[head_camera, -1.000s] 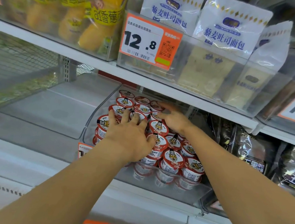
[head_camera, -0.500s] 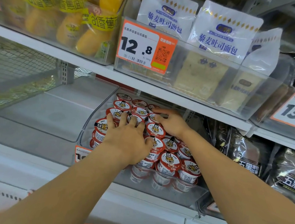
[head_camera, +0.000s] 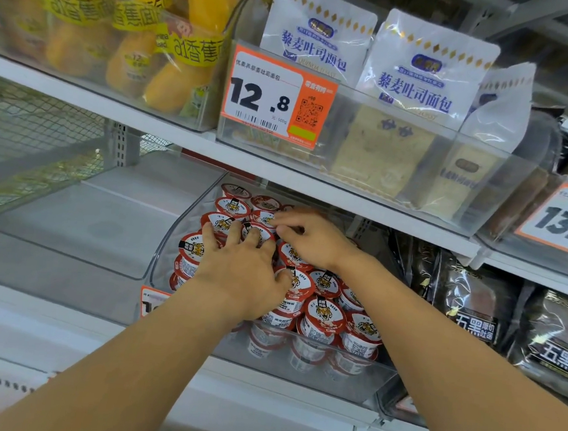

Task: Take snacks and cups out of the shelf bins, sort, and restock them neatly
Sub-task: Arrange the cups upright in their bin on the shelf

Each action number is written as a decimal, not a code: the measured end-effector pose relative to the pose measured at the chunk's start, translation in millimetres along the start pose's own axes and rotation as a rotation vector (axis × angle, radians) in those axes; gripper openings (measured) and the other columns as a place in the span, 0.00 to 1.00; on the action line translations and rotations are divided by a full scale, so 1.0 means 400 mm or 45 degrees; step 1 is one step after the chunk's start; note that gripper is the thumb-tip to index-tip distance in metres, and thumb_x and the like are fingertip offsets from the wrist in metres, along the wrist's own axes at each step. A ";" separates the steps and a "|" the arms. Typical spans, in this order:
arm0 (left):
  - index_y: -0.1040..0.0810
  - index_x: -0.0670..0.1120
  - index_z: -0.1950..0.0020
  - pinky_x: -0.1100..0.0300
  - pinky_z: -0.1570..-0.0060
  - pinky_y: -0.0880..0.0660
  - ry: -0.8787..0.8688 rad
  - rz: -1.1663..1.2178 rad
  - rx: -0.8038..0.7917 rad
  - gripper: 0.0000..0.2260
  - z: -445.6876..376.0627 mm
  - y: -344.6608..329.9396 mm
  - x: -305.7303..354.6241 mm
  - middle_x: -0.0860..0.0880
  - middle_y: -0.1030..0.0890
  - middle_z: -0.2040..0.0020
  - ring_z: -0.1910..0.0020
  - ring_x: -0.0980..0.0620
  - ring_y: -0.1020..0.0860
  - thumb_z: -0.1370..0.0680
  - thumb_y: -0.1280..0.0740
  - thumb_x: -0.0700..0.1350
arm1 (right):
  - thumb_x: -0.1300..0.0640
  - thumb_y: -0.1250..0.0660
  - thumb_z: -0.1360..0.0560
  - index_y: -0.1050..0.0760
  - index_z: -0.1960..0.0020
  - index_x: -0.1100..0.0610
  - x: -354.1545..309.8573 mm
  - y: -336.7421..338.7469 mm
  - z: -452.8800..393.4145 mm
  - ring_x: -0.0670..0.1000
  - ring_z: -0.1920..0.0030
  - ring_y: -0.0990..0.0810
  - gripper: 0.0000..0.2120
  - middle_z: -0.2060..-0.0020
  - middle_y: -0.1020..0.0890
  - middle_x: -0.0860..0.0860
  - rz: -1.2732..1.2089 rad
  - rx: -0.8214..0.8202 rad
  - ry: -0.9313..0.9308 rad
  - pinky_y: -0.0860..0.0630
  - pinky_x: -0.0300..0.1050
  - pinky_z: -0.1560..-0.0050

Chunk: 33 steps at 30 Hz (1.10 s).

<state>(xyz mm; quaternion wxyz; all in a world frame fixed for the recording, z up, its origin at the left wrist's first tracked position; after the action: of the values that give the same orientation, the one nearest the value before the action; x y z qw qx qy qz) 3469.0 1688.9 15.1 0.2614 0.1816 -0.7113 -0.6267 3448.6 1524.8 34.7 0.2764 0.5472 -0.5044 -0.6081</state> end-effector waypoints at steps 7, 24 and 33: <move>0.50 0.52 0.18 0.32 0.26 0.61 -0.005 0.006 0.001 0.32 0.000 0.000 -0.004 0.48 0.50 0.18 0.19 0.42 0.57 0.19 0.53 0.65 | 0.49 0.41 0.16 0.26 0.28 0.45 -0.010 0.000 0.005 0.49 0.24 0.36 0.17 0.24 0.32 0.46 0.095 -0.059 0.012 0.41 0.48 0.24; 0.50 0.52 0.18 0.32 0.27 0.63 -0.006 0.029 -0.019 0.31 0.003 0.002 0.000 0.48 0.50 0.18 0.20 0.42 0.57 0.18 0.55 0.65 | 0.43 0.34 0.20 0.21 0.34 0.52 0.025 0.019 0.034 0.50 0.35 0.23 0.19 0.33 0.21 0.49 -0.030 0.215 -0.226 0.29 0.40 0.40; 0.22 0.45 0.48 0.50 0.49 0.25 -0.265 0.330 0.818 0.12 0.092 0.084 0.011 0.48 0.21 0.52 0.50 0.48 0.25 0.20 0.42 0.50 | 0.60 0.29 0.24 0.20 0.46 0.52 -0.048 0.045 0.382 0.43 0.55 0.23 0.08 0.52 0.24 0.44 -0.060 0.698 0.170 0.30 0.28 0.53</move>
<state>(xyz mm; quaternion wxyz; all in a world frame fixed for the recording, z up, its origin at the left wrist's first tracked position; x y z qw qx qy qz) 3445.8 1720.7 46.0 0.1945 0.0979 -0.9119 -0.3478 3305.0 1583.4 42.4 0.1364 0.6520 -0.6179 -0.4178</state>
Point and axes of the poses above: each hand's wrist, its own z-axis away from the middle knuckle, its own y-axis out of the back of the hand, x = y × z, the point moved 3 cm from there along -z, towards the middle knuckle
